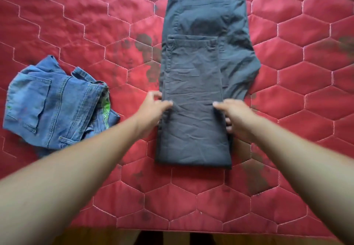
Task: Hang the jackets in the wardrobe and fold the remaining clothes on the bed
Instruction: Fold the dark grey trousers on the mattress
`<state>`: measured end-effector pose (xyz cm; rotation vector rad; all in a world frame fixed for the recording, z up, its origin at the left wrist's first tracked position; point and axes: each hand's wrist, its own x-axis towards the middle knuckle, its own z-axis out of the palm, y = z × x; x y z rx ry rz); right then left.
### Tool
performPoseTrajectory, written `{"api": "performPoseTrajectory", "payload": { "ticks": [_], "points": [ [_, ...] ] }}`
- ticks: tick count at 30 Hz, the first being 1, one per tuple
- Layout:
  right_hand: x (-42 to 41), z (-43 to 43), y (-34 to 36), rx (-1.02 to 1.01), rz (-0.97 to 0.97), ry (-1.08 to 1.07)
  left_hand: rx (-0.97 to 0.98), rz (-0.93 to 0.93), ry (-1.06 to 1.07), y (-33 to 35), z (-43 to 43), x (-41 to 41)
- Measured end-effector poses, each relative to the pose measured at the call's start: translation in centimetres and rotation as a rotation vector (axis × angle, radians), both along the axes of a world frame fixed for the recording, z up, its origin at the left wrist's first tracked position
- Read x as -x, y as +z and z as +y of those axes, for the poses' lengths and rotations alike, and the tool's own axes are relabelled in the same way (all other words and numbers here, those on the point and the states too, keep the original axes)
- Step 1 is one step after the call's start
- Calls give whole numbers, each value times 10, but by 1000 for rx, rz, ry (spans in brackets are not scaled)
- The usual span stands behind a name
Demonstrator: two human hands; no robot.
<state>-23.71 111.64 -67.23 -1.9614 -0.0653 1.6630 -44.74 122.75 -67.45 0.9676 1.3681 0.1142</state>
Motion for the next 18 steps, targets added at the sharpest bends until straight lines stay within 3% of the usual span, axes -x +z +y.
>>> {"api": "performPoseTrajectory", "payload": {
  "ticks": [4, 8, 12, 15, 18],
  "points": [
    [33, -80, -5, 8, 113, -16, 207, -38, -69, -8, -67, 61],
    [53, -112, -14, -90, -90, -6, 241, -82, -64, -8, -92, 75],
    [68, -123, -14, -147, -259, 72, 80, -33, -166, -8, -96, 71],
    [81, -138, -7, -65, -394, 151, -51, 221, -381, -4, -113, 76],
    [94, -147, 4, -98, -635, 376, -274, 438, -518, 2, -124, 81]
  ]
}}
